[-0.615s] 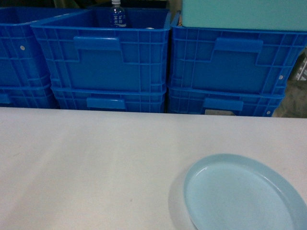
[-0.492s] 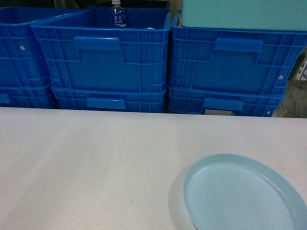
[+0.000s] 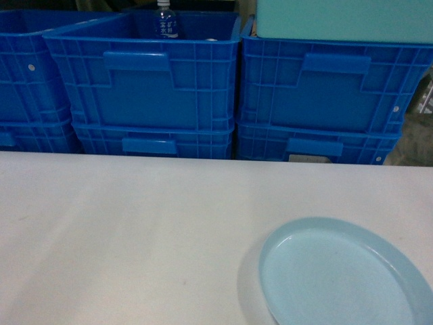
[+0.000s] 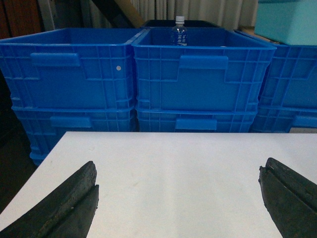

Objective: Place blue tray on left shelf second layer neatly

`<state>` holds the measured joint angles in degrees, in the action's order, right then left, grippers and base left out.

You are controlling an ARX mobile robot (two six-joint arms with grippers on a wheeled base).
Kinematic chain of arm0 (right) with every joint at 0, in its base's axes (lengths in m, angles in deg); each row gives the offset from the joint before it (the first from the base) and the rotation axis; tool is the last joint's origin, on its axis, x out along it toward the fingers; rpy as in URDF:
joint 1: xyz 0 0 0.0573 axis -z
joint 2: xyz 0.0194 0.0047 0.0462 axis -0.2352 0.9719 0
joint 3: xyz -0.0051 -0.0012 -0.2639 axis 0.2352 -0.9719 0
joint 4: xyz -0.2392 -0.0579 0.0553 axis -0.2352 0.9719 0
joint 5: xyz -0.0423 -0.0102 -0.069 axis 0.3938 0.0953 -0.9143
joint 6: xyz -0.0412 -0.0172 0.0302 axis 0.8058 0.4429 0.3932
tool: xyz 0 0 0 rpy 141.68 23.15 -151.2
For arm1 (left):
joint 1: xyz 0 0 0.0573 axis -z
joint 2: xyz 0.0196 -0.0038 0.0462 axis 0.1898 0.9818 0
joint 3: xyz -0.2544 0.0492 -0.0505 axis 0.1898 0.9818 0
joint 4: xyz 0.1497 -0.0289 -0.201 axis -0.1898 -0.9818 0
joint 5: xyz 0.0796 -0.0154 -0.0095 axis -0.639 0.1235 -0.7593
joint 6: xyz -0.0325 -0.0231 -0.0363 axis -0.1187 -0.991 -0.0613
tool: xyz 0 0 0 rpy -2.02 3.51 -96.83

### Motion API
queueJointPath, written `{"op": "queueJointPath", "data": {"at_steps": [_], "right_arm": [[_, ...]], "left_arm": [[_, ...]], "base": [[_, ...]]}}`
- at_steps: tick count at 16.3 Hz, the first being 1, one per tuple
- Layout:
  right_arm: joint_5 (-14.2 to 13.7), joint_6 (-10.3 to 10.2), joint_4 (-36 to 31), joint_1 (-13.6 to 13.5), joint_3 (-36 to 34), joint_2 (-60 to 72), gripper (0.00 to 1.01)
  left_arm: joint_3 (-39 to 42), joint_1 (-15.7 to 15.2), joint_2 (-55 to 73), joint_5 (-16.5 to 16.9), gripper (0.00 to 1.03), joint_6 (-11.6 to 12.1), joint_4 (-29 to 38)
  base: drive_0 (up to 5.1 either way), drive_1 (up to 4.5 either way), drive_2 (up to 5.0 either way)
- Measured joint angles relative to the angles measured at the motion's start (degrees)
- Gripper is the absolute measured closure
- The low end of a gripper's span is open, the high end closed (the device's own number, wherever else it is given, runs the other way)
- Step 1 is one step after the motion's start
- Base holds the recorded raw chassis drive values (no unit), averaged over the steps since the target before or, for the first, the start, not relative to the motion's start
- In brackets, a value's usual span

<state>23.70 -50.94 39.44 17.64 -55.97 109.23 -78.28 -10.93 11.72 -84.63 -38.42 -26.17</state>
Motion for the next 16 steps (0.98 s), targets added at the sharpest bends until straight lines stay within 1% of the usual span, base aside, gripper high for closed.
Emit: {"op": "queueJointPath", "data": {"at_steps": [1,2,3,4,5,6,7,8,9,11,13,14,16], "right_arm": [[3.98,-2.95,-6.19,1.03,6.43,10.43,0.03],[8.28,-5.92,-9.14,2.16,12.70,21.27,0.03],[13.88,-9.46,-8.76,3.32,17.59,32.46,0.03],[17.14,-11.52,-9.97,4.50,20.15,42.05,0.03],[17.99,-12.57,-11.61,5.92,21.68,52.33,0.03],[19.30,-12.98,-12.37,7.30,21.94,58.95,0.03],[19.54,-12.96,-13.38,8.50,21.64,63.76,0.03],[20.83,-12.98,-13.92,9.27,20.85,66.34,0.03],[22.08,-12.96,-15.12,9.07,19.56,66.79,0.03],[22.75,-12.92,-19.47,7.32,16.59,68.70,0.03],[22.58,-12.98,-22.60,4.72,12.52,71.01,0.03],[22.27,-13.27,-25.16,3.48,11.61,72.63,0.03],[21.75,-13.60,-28.92,2.67,11.17,76.32,0.03]], "left_arm": [[0.00,0.00,0.00,0.00,0.05,0.00,0.00],[0.00,0.00,0.00,0.00,0.05,0.00,0.00],[0.02,0.00,0.00,0.00,0.05,-0.02,0.00],[0.00,0.00,0.00,0.00,0.05,0.00,-0.02],[0.00,0.00,0.00,0.00,0.05,0.00,0.00],[0.00,0.00,0.00,0.00,0.05,0.00,0.00],[0.00,0.00,0.00,0.00,0.05,0.00,-0.02],[0.00,0.00,0.00,0.00,0.05,0.00,-0.02],[0.02,0.00,0.00,0.00,0.05,0.00,-0.02],[0.00,0.00,0.00,0.00,0.05,0.00,0.00],[0.00,0.00,0.00,0.00,0.05,0.00,0.00],[0.00,0.00,0.00,0.02,0.05,0.00,0.00],[0.00,0.00,0.00,0.00,0.05,0.00,0.00]], "base": [[0.0,0.00,0.0],[0.0,0.00,0.0],[0.0,0.00,0.0],[0.0,0.00,0.0],[0.0,0.00,0.0],[0.0,0.00,0.0],[0.0,0.00,0.0],[0.0,0.00,0.0],[0.0,0.00,0.0],[0.0,0.00,0.0],[0.0,0.00,0.0],[0.0,0.00,0.0],[0.0,0.00,0.0]]}}
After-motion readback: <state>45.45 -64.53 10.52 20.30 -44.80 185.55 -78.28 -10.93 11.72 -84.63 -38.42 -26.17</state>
